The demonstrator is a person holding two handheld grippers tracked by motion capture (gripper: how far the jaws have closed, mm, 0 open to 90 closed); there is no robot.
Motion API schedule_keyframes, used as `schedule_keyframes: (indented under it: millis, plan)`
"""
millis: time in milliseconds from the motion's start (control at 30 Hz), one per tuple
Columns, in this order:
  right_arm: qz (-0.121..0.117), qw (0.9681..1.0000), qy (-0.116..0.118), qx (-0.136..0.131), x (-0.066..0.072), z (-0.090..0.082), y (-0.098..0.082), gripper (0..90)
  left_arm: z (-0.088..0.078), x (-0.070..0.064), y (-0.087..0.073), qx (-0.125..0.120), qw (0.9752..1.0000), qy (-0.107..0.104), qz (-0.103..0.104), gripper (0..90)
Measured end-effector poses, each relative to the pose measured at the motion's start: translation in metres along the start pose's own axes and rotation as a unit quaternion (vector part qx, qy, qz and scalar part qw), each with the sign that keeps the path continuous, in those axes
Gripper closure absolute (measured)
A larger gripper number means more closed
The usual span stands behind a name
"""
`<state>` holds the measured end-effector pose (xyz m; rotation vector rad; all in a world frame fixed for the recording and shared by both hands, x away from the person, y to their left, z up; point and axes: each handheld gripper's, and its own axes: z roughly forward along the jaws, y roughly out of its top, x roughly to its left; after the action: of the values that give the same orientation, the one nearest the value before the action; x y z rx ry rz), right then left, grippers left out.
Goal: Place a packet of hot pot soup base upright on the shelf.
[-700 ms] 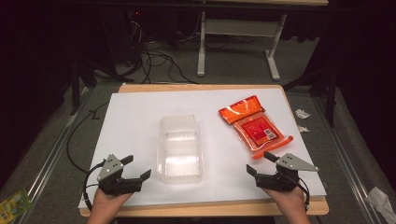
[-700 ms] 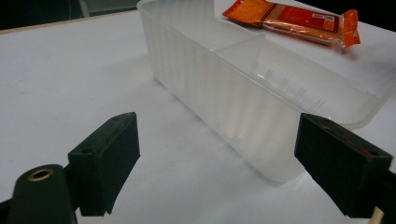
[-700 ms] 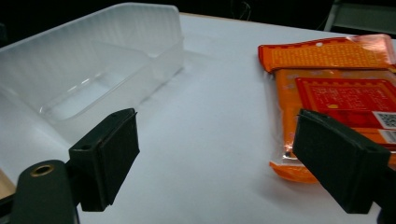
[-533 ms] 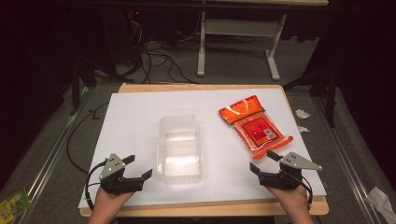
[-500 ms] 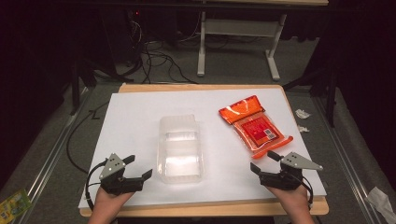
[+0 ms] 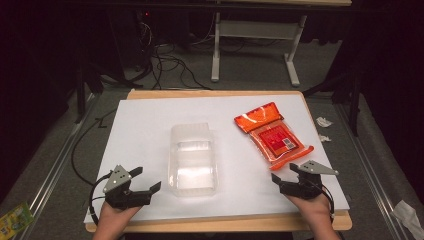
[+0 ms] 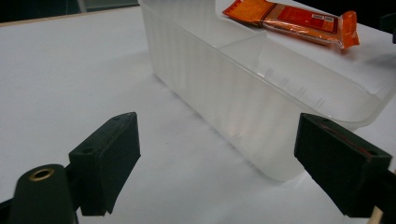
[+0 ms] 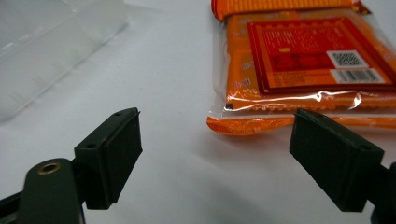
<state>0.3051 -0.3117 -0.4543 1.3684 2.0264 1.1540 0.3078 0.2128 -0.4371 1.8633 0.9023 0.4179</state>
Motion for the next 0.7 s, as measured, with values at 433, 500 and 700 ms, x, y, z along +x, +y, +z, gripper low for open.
schedule_keyframes:
  millis: [433,500,700]
  plan:
    - [0.012,0.9994,-0.010,0.031,0.003,0.021,0.002,22.5,-0.001,-0.001,0.000,-0.001,1.0000,-0.002,0.004,15.2]
    - [0.003,0.9996,-0.009,0.027,0.008,0.021,0.003,22.8,-0.002,-0.001,0.000,-0.002,1.0000,-0.003,0.005,15.2]
    - [-0.013,0.9999,-0.009,0.004,0.007,0.027,0.013,29.2,0.000,-0.001,0.000,0.003,1.0000,-0.006,0.006,15.3]
